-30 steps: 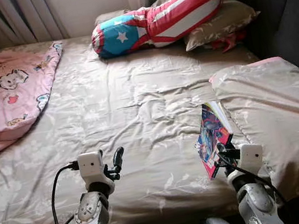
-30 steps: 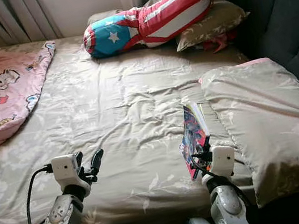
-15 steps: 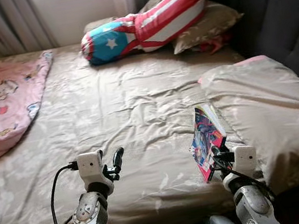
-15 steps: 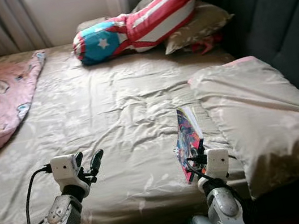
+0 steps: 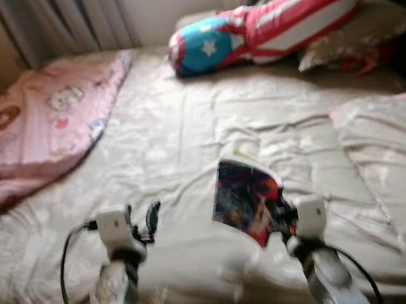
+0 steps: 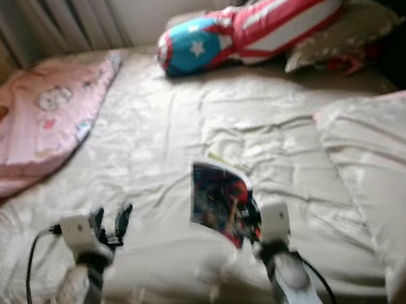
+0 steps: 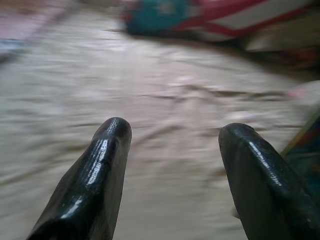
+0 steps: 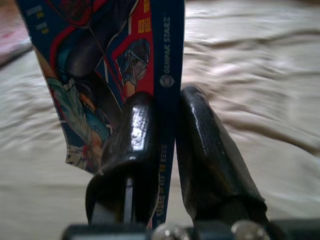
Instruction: Clean up the room
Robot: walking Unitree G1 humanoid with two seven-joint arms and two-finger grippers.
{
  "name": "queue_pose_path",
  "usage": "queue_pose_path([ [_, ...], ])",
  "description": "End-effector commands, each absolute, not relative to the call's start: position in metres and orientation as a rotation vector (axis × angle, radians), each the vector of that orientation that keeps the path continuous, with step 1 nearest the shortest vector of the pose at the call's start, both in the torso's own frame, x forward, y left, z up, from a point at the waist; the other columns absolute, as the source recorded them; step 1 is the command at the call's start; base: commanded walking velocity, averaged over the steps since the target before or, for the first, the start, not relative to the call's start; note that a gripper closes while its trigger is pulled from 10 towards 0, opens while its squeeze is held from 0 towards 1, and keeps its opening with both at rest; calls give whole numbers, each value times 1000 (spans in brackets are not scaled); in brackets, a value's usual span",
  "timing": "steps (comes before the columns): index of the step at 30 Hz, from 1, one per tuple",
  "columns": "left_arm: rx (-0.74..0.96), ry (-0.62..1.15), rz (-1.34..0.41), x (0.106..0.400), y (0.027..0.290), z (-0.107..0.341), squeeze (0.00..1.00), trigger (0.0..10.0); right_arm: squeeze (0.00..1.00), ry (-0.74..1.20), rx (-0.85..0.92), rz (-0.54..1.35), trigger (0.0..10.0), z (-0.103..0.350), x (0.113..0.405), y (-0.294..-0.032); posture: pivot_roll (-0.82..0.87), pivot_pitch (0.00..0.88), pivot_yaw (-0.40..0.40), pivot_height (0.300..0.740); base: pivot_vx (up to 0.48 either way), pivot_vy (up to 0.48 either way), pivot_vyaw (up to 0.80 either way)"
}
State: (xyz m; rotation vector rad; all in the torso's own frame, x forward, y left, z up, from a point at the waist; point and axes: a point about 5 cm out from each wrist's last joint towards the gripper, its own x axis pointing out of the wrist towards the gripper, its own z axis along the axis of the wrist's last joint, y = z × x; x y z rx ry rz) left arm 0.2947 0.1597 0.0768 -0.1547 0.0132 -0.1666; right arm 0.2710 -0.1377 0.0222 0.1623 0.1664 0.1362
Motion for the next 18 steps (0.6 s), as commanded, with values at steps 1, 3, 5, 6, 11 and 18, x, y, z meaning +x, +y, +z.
queue_pose_path([
  [1, -128, 13, -133, 293, 172, 78, 0, 10000, 0, 115, 207, 125, 10000, 34, 281, -137, -22, 45, -34, 629, 0, 0, 0],
  [3, -127, 13, -132, 294, 173, 78, 0, 10000, 0, 113, 235, 118, 10000, 36, 286, -137, -21, 49, -33, 629, 0, 0, 0],
  [5, -126, 13, -131, 294, 173, 78, 0, 10000, 0, 121, 285, 110, 10000, 36, 290, -138, -21, 58, -31, 629, 0, 0, 0],
  [6, -125, 13, -129, 294, 174, 79, 0, 10000, 0, 138, 344, 100, 10000, 35, 295, -138, -18, 64, -28, 629, 0, 0, 0],
  [11, -111, 13, -121, 292, 177, 80, 0, 10000, 0, 182, 317, 194, 10000, 37, 307, -129, 19, 74, -27, 629, 0, 0, 0],
  [18, -95, 11, -109, 289, 185, 83, 0, 10000, 0, 127, 831, 120, 10000, 61, 339, -129, 41, 84, -16, 629, 0, 0, 0],
])
